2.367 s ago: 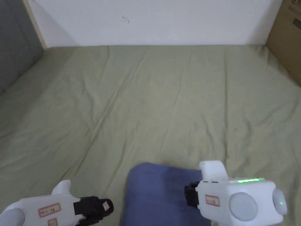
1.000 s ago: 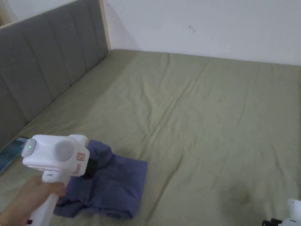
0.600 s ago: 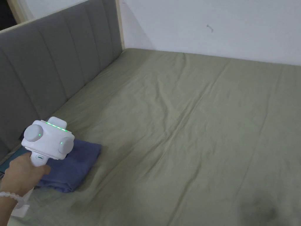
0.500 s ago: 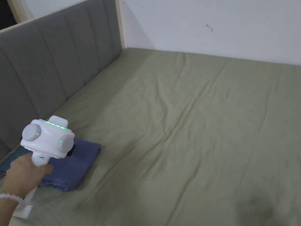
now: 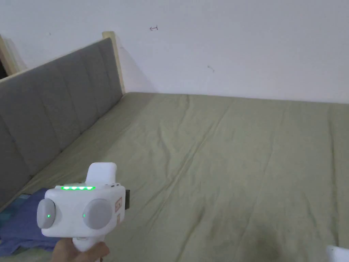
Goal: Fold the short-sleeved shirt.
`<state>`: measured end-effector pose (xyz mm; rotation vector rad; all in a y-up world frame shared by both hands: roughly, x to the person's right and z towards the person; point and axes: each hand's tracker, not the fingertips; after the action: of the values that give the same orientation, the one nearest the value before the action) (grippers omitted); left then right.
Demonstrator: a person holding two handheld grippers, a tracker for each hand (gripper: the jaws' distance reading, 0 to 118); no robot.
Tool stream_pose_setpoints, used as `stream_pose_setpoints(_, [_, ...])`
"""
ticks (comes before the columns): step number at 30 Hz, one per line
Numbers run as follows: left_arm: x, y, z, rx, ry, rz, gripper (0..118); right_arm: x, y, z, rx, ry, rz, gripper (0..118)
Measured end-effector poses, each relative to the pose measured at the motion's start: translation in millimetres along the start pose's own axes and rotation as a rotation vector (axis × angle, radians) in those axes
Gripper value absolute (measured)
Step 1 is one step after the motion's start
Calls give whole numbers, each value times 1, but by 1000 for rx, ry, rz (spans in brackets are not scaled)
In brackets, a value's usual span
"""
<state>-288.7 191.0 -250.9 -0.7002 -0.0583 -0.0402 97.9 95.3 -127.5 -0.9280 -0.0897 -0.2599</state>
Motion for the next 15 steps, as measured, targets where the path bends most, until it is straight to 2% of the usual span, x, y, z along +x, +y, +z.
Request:
stream_pose_setpoints(2, [27, -2, 25, 64, -38, 23, 0, -1, 4, 16, 66, -6, 27, 4])
stream_pose_setpoints(6, [82, -5, 73, 221, -6, -72, 0, -4, 20, 56, 217, -19, 32, 4])
stream_pose_setpoints(8, [103, -4, 91, 279, 12, -71, 0, -9, 31, 78, 311, -56, 62, 4])
stream_pose_setpoints(11, [128, -2, 114, 359, -56, -8, 0, -16, 45, 114, 457, -102, 103, 4])
stream_pose_setpoints(15, [158, -6, 137, 448, -94, -69, 0, -22, 55, 159, 634, -164, 135, 4])
